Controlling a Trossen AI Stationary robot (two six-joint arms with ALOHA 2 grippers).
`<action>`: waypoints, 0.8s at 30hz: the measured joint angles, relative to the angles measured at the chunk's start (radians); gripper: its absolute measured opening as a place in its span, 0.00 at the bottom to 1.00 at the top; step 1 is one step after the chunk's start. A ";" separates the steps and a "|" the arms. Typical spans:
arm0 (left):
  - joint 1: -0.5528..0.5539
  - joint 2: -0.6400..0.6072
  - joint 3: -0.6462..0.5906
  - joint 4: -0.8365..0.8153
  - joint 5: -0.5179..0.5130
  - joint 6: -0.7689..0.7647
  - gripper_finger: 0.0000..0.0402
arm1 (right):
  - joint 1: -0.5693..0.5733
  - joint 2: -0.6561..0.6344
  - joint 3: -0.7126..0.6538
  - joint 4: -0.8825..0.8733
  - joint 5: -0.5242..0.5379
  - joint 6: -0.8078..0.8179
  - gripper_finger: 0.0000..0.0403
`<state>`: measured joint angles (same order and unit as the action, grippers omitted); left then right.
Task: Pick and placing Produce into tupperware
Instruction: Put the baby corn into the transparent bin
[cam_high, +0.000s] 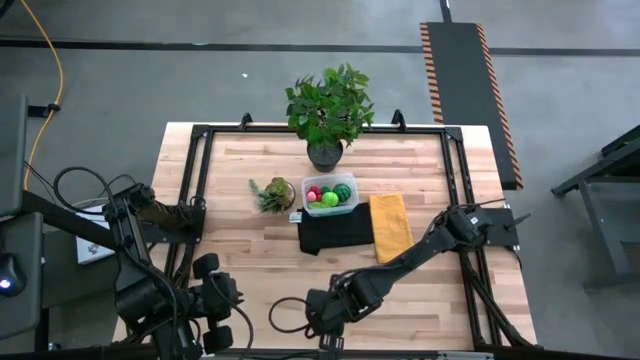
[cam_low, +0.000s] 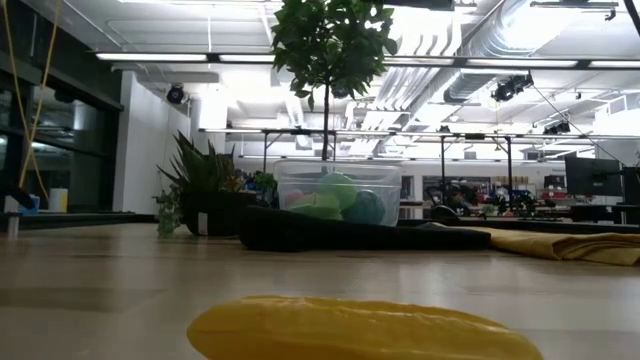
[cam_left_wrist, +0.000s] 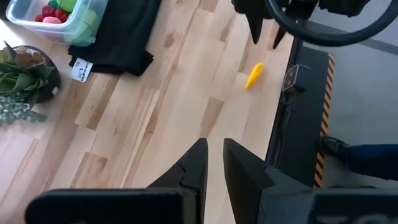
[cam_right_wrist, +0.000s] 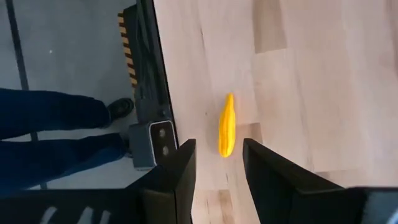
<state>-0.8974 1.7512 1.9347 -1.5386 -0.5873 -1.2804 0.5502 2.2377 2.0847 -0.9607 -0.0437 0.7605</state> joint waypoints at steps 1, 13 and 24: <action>0.000 0.000 0.000 0.000 0.000 0.000 0.10 | 0.000 0.000 -0.014 0.022 -0.010 -0.001 0.31; 0.000 0.000 0.000 -0.004 0.003 -0.006 0.10 | 0.001 0.000 -0.162 0.191 -0.074 0.033 0.42; 0.000 0.000 0.000 -0.010 0.003 0.000 0.10 | 0.002 0.001 -0.224 0.219 -0.032 -0.005 0.42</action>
<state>-0.8970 1.7512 1.9347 -1.5486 -0.5838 -1.2800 0.5518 2.2383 1.8610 -0.7416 -0.0759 0.7551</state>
